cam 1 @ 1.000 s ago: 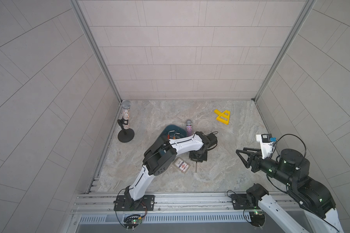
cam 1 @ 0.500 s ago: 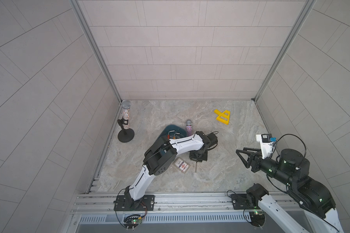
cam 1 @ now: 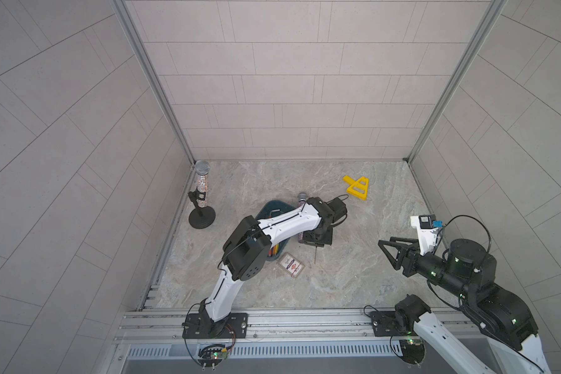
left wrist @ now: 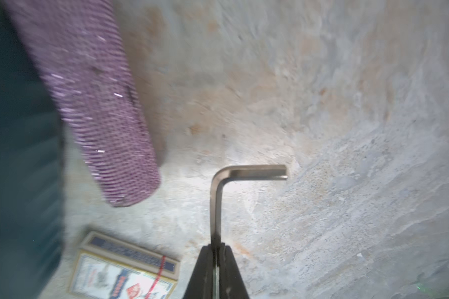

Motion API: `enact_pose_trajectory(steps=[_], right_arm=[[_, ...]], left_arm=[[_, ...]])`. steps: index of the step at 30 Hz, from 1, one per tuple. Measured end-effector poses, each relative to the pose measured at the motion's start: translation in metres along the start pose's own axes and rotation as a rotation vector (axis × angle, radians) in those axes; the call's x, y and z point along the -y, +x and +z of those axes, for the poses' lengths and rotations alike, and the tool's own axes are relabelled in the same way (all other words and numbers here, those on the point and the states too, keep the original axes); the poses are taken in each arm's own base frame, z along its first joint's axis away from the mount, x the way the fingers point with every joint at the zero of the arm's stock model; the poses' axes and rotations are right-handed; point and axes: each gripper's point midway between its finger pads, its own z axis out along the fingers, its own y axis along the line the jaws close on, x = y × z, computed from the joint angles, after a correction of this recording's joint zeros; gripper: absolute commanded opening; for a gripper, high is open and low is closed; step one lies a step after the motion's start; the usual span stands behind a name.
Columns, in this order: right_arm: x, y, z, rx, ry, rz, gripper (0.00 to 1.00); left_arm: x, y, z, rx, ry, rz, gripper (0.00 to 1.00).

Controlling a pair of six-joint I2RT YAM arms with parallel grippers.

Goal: Put the hex key on the desktop into the storage box
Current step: Place the Allen key in the storage box.

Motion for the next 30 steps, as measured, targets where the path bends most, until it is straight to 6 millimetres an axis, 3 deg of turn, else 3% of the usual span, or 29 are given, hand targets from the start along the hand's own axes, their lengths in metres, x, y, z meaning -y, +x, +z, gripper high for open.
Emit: enact_pose_trajectory(steps=[7,11,18,26,30], right_arm=[[0.0,0.0,0.0,0.0,0.0,0.0,0.58],[0.0,0.0,0.0,0.0,-0.001,0.0,0.59],[0.0,0.0,0.0,0.0,-0.001,0.0,0.58],[0.001,0.001,0.001,-0.004,0.001,0.0,0.58],[0.003,0.004,0.004,-0.014,0.006,0.003,0.58]], left_arm=[[-0.07,-0.045,-0.059,0.122,0.002,-0.112,0.0],[-0.106,-0.056,-0.07,0.145,-0.018,-0.161,0.0],[-0.148,-0.053,-0.037,0.075,-0.08,-0.197,0.0],[-0.164,-0.045,0.012,0.008,-0.119,-0.199,0.0],[-0.167,-0.039,0.028,-0.005,-0.125,-0.201,0.02]])
